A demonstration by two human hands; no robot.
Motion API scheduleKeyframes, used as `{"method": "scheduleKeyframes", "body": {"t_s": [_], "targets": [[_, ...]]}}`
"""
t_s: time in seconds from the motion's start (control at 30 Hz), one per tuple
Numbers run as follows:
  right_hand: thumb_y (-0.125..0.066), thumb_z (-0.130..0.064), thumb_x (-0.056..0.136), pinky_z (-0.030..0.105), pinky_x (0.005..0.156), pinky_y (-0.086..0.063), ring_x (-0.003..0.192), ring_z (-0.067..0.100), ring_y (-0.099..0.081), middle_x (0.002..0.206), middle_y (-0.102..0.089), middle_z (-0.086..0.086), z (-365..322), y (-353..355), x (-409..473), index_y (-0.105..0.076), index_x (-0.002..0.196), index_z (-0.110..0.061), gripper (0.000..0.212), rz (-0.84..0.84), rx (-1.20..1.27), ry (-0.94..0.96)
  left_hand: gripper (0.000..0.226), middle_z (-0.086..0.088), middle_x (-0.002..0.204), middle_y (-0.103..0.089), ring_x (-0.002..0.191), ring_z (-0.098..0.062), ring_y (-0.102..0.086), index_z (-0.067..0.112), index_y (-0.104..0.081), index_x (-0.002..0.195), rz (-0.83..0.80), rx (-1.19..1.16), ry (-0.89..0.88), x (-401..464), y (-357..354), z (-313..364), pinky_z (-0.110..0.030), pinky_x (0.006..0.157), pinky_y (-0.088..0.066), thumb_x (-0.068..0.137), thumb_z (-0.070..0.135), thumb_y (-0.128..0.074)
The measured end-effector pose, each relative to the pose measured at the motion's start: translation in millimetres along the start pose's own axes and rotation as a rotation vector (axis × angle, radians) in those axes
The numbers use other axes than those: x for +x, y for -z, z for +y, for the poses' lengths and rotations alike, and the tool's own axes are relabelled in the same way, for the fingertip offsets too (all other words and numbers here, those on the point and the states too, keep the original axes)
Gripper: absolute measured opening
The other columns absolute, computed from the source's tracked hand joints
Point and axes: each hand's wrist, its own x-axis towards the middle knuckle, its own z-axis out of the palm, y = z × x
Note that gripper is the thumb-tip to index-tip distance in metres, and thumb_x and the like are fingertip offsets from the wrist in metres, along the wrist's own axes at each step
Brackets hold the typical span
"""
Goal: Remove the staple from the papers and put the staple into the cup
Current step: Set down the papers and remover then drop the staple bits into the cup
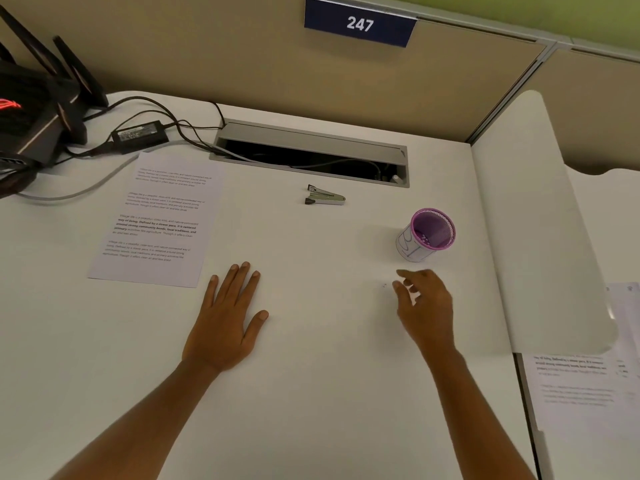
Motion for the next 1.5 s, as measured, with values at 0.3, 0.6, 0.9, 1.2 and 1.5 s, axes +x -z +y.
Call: {"method": "scheduleKeyframes", "body": {"t_s": [0.3,0.6,0.9,1.2,1.5], "targets": [[-0.076,-0.015,0.090,0.038,0.081,-0.053,0.102,0.035,-0.058,0.109,-0.065,0.012,10,-38,-20,-0.076,0.115,-0.009,0.026,-0.061,-0.172,-0.136,0.074,-0.003,0.180,-0.007,0.167,-0.021,-0.003,0.019,-0.013,0.170,-0.006,0.016,0.002,0,0,0,-0.056,0.134,-0.015,0.107,0.055,-0.028],[-0.068,-0.030,0.096,0.044,0.086,-0.043,0.115,0.030,-0.049,0.125,-0.057,0.004,4,-52,-40,-0.066,0.136,-0.018,0.042,-0.051,-0.339,-0.066,0.074,-0.003,0.180,-0.007,0.167,-0.021,-0.003,0.019,-0.013,0.170,0.001,0.011,-0.003,0,-1,0,-0.056,0.134,-0.015,0.107,0.055,-0.029],[-0.044,-0.045,0.102,0.057,0.107,-0.034,0.141,0.036,-0.036,0.160,-0.035,0.009,-7,-62,-56,-0.038,0.155,-0.016,0.060,-0.129,-0.492,-0.151,0.074,-0.003,0.180,-0.004,0.167,-0.021,-0.001,0.020,-0.010,0.170,-0.008,0.012,0.001,0,-1,-1,-0.056,0.134,-0.014,0.107,0.055,-0.028],[-0.070,-0.029,0.095,0.047,0.100,-0.038,0.128,0.030,-0.049,0.139,-0.060,0.003,7,-53,-33,-0.062,0.140,-0.023,0.046,-0.049,-0.266,-0.094,0.074,-0.003,0.180,-0.006,0.167,-0.021,-0.002,0.019,-0.012,0.170,0.002,0.014,0.002,0,-1,0,-0.056,0.134,-0.015,0.107,0.054,-0.031],[-0.084,-0.019,0.083,0.034,0.085,-0.050,0.103,0.018,-0.055,0.105,-0.075,-0.001,30,-36,18,-0.083,0.104,-0.019,0.021,-0.205,-0.050,0.174,0.074,-0.003,0.180,-0.006,0.167,-0.022,-0.003,0.019,-0.013,0.170,0.002,0.009,-0.001,1,-2,-1,-0.057,0.133,-0.016,0.107,0.054,-0.031]]}}
